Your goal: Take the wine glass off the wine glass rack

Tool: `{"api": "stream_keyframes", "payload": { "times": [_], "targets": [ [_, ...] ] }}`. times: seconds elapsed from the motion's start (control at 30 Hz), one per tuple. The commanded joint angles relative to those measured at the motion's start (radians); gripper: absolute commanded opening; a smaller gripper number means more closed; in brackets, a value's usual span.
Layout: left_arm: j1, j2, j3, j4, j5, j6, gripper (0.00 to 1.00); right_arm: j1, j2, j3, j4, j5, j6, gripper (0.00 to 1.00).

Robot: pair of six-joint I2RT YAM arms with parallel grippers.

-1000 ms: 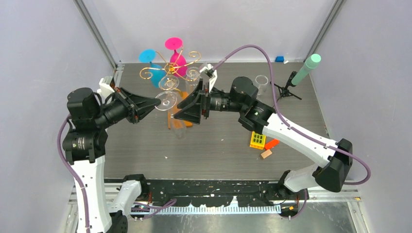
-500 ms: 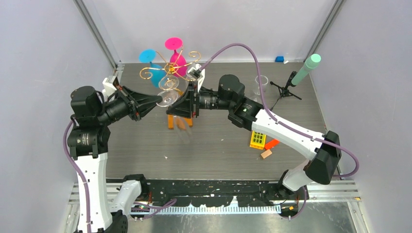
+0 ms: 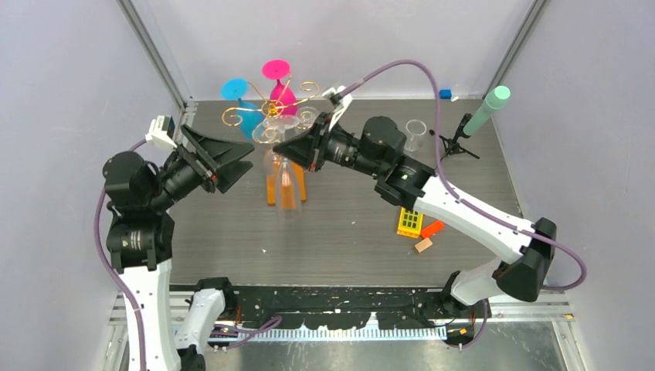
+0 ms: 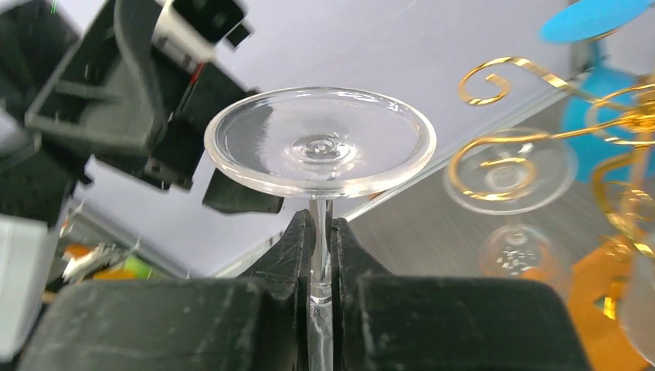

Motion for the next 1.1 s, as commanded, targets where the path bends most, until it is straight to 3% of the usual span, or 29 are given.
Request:
{"api": "stream_keyframes", "payload": {
  "times": [0.0, 0.1, 0.27, 0.37, 0.53, 0.73, 0.9, 1.07],
  "targets": [
    [-0.003, -0.038, -0.080, 0.305, -0.011, 0.101, 0.81, -0.001, -0.113, 0.137, -0.068, 0.372, 0.021, 0.00],
    [-0.007, -0.013, -0.102, 0.462, 0.012, 0.152, 0.82, -0.009, -0.107, 0.265, -0.282, 0.621, 0.059, 0.00],
    [-0.068, 0.074, -0.087, 0.584, -0.003, 0.249, 0.84, -0.118, -0.102, 0.361, -0.438, 0.782, 0.276, 0.00],
    [-0.212, 0.167, -0.052, 0.622, -0.071, 0.265, 0.84, -0.269, -0.078, 0.393, -0.538, 0.735, 0.452, 0.00],
    [-0.462, 0.337, 0.067, 0.605, -0.211, 0.347, 0.83, -0.411, -0.062, 0.370, -0.547, 0.670, 0.716, 0.00],
    [-0.505, 0.433, 0.097, 0.671, -0.380, 0.276, 0.77, -0.511, -0.052, 0.307, -0.479, 0.590, 0.917, 0.00],
    [-0.524, 0.515, 0.140, 0.754, -0.388, 0.219, 0.64, -0.529, -0.027, 0.295, -0.472, 0.539, 0.971, 0.00],
    [-0.538, 0.559, 0.170, 0.770, -0.386, 0.186, 0.57, -0.534, -0.001, 0.281, -0.451, 0.491, 0.989, 0.00]
  ]
}}
